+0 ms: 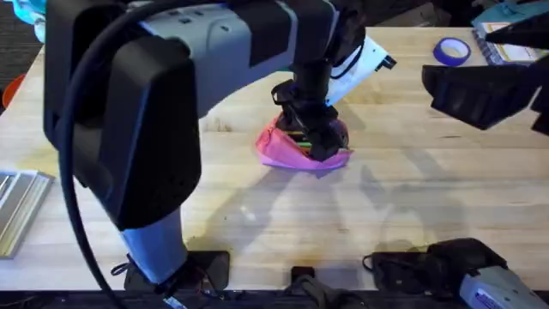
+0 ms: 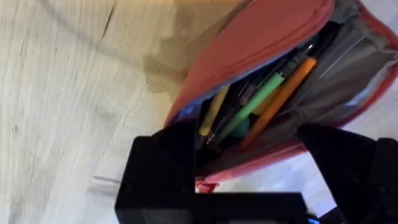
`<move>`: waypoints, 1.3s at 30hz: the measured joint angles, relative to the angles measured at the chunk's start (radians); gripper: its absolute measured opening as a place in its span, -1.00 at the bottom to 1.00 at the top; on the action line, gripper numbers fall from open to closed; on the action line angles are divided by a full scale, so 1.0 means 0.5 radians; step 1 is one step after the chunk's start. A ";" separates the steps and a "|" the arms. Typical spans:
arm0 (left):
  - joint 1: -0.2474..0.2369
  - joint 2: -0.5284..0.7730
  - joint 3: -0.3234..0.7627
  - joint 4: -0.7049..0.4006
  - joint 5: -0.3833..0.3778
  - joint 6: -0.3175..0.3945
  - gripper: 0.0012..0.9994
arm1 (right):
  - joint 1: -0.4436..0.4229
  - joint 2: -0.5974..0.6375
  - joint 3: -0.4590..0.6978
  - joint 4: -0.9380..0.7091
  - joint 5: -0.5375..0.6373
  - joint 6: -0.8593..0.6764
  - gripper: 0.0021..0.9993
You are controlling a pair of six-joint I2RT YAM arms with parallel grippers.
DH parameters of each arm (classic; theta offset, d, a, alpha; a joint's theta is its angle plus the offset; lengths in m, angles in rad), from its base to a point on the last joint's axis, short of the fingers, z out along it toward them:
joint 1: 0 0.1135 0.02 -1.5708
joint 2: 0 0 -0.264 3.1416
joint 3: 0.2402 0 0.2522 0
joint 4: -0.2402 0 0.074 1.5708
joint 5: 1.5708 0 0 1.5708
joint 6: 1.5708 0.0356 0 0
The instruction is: Unzip the bag, pick up the pens from the table one at a time and place them inside, then zip the bag closed.
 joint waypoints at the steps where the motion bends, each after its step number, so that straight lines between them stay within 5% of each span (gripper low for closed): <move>1: 0.000 0.000 0.000 0.000 0.000 0.000 0.99 | 0.000 0.000 0.000 0.000 0.000 0.000 1.00; 12: 0.000 -0.055 0.000 -0.054 0.005 0.000 0.99 | 0.000 0.000 0.000 -0.001 0.000 0.000 1.00; 23: 0.098 -0.425 0.000 -0.115 -0.037 0.031 0.99 | 0.000 0.000 0.000 0.000 0.000 0.000 1.00; 39: 0.345 -0.781 0.000 -0.353 0.043 0.441 0.99 | 0.000 0.000 0.000 -0.001 0.000 0.000 1.00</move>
